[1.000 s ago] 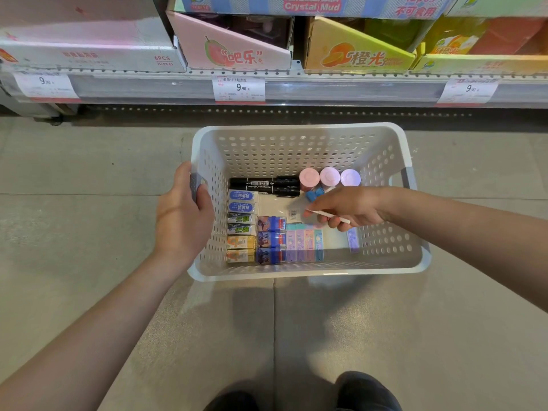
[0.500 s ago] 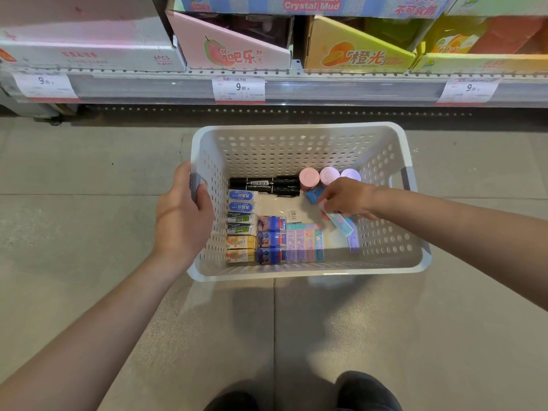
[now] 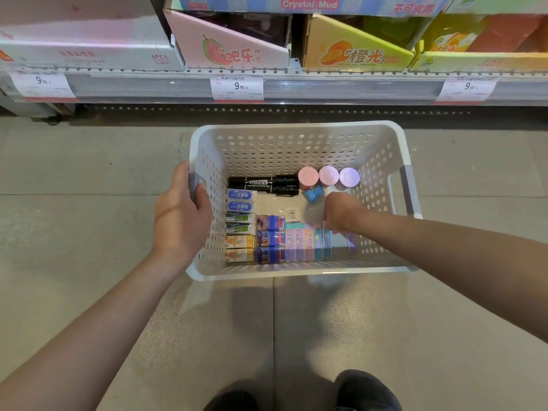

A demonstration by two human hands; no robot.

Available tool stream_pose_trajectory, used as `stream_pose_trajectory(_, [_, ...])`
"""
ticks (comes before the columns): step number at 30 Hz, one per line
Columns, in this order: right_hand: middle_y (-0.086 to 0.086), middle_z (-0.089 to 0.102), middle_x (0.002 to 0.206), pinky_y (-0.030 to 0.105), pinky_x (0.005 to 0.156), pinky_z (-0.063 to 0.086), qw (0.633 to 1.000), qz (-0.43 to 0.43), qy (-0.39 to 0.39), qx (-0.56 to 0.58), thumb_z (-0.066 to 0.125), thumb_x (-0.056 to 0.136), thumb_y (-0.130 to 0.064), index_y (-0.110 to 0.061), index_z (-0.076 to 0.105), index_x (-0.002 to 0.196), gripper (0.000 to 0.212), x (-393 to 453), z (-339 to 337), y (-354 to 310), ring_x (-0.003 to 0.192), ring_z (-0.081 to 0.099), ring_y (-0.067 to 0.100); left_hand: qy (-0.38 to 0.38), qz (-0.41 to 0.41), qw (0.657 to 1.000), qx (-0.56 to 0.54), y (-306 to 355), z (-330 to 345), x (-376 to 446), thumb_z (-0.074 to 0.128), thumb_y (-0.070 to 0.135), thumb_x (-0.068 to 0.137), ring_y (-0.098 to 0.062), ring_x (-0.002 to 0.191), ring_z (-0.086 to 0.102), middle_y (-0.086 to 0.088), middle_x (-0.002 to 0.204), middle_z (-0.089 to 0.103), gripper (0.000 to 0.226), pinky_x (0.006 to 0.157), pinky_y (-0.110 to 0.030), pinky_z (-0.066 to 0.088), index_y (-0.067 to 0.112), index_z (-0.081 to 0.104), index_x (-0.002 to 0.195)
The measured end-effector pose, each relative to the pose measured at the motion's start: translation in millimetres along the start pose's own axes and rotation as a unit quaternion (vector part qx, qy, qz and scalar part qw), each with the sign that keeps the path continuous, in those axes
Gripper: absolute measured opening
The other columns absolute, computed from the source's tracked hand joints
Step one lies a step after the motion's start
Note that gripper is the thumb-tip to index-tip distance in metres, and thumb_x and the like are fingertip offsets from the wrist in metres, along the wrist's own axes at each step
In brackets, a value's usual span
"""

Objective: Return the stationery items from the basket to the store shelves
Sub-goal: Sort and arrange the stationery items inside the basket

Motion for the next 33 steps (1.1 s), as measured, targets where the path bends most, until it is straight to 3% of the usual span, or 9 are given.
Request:
stream_pose_trajectory(2, [0.016, 0.063, 0.113, 0.024, 0.062, 0.040, 1.000, -0.010, 0.024, -0.005, 0.054, 0.089, -0.007, 0.002, 0.057, 0.114, 0.026, -2, 3, 0, 0.097, 0.061, 0.029, 0.000, 0.002, 1.000, 0.000, -1, 0, 0, 0.041, 0.014, 0.097, -0.013, 0.055, 0.044, -0.006, 0.078, 0.054, 0.035, 0.048, -0.024, 0.033, 0.008, 0.043, 0.131])
stream_pose_trajectory(6, [0.016, 0.063, 0.111, 0.021, 0.046, 0.029, 0.998, -0.031, 0.047, -0.031, 0.056, 0.092, -0.015, -0.001, 0.058, 0.111, 0.024, 3, 17, 2, 0.084, 0.056, 0.026, -0.002, 0.002, 1.000, -0.001, -2, 1, 1, 0.041, 0.014, 0.097, -0.014, 0.055, 0.045, -0.007, 0.076, 0.055, 0.035, 0.051, -0.028, 0.034, 0.008, 0.043, 0.131])
stream_pose_trajectory(8, [0.015, 0.064, 0.108, 0.022, 0.050, 0.033, 0.998, -0.041, 0.034, -0.037, 0.057, 0.091, -0.016, -0.001, 0.060, 0.105, 0.020, 3, 16, 1, 0.088, 0.059, 0.028, -0.002, -0.002, 1.000, 0.000, -3, 1, 1, 0.042, 0.014, 0.097, -0.011, 0.053, 0.043, -0.002, 0.071, 0.051, 0.034, 0.048, -0.026, 0.032, 0.008, 0.043, 0.131])
stream_pose_trajectory(12, [0.009, 0.064, 0.091, 0.023, 0.055, 0.038, 0.993, -0.043, -0.013, -0.111, 0.056, 0.089, -0.004, -0.002, 0.059, 0.094, 0.007, -11, -10, 0, 0.093, 0.062, 0.027, -0.002, -0.007, 1.000, -0.001, -3, 0, 0, 0.041, 0.014, 0.097, -0.012, 0.053, 0.044, -0.001, 0.069, 0.049, 0.035, 0.048, -0.027, 0.033, 0.009, 0.042, 0.132])
stream_pose_trajectory(15, [0.004, 0.061, 0.073, 0.021, 0.047, 0.041, 0.984, -0.017, -0.029, -0.175, 0.053, 0.089, -0.008, -0.007, 0.057, 0.084, 0.006, -14, -13, 6, 0.080, 0.068, 0.024, -0.003, -0.004, 1.000, 0.001, -2, 0, 0, 0.041, 0.014, 0.097, -0.013, 0.053, 0.044, -0.001, 0.068, 0.050, 0.035, 0.048, -0.030, 0.034, 0.009, 0.042, 0.131])
stream_pose_trajectory(20, [0.004, 0.061, 0.113, 0.029, 0.066, 0.044, 0.973, 0.003, 0.010, -0.232, 0.049, 0.093, -0.020, -0.009, 0.054, 0.121, 0.031, -10, 11, 5, 0.103, 0.062, 0.023, -0.003, -0.007, 1.000, -0.005, 1, -1, -1, 0.042, 0.014, 0.097, -0.013, 0.056, 0.047, -0.008, 0.079, 0.056, 0.036, 0.050, -0.028, 0.037, 0.009, 0.041, 0.133])
stream_pose_trajectory(24, [0.005, 0.062, 0.113, 0.028, 0.066, 0.044, 0.973, 0.014, 0.017, -0.230, 0.048, 0.093, -0.015, -0.009, 0.055, 0.120, 0.029, -8, 15, 5, 0.104, 0.062, 0.023, -0.003, -0.010, 1.000, 0.001, 1, 0, -1, 0.042, 0.015, 0.097, -0.013, 0.057, 0.046, -0.004, 0.074, 0.053, 0.037, 0.053, -0.030, 0.038, 0.009, 0.039, 0.134])
stream_pose_trajectory(33, [0.009, 0.063, 0.111, 0.030, 0.067, 0.047, 0.973, -0.001, 0.004, -0.231, 0.047, 0.091, -0.008, -0.005, 0.058, 0.116, 0.028, -8, 12, 2, 0.102, 0.063, 0.025, -0.006, -0.013, 1.000, -0.006, 0, 0, 0, 0.041, 0.017, 0.098, -0.028, 0.070, 0.055, -0.011, 0.086, 0.060, 0.039, 0.061, -0.041, 0.048, 0.011, 0.038, 0.136])
Point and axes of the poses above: each hand's wrist, its own x-axis towards the middle knuckle, its own z-axis out of the palm, y = z × x, the point moved 2 cm from there along x, towards the middle knuckle
